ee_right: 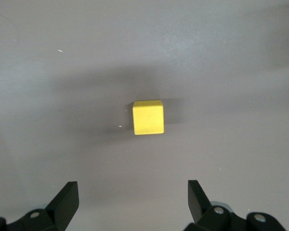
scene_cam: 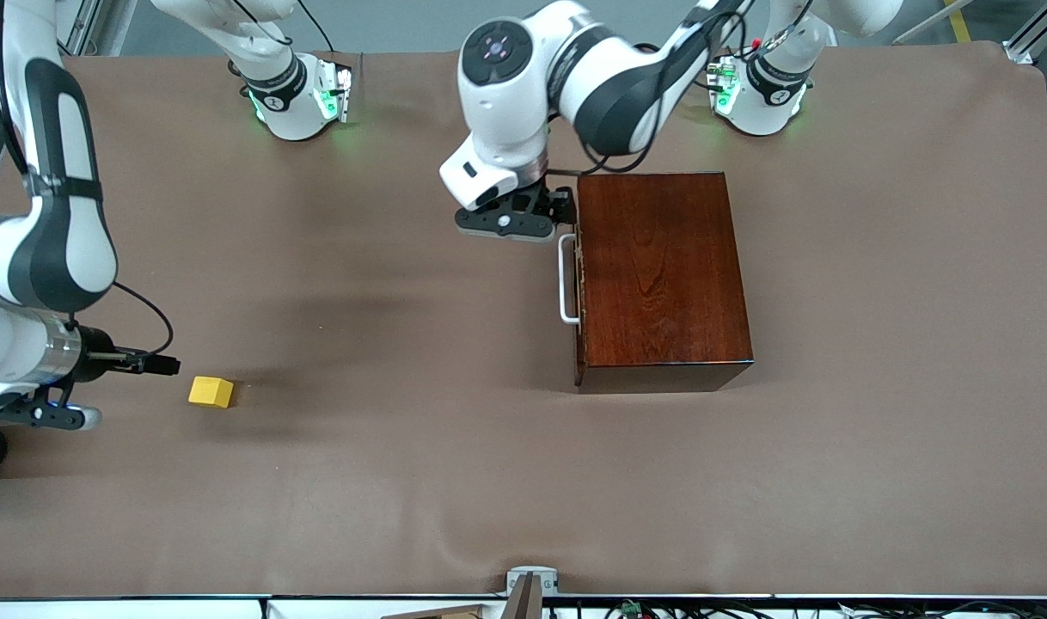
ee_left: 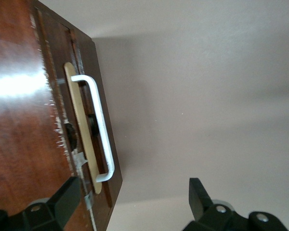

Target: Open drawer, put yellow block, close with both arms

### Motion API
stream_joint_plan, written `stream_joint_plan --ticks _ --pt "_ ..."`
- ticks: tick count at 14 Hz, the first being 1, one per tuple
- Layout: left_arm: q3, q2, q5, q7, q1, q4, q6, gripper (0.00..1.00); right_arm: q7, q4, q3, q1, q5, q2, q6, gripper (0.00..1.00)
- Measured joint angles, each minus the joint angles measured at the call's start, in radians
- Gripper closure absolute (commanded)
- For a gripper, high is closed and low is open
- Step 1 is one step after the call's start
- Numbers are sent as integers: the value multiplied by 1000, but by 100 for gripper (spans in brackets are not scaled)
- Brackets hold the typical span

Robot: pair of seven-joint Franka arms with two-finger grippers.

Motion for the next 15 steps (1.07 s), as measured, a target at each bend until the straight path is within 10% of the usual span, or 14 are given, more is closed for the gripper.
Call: stream_joint_plan --ticks 15 --pt "5 170 146 -120 -35 8 17 0 -49 -175 0 -7 -2 134 416 0"
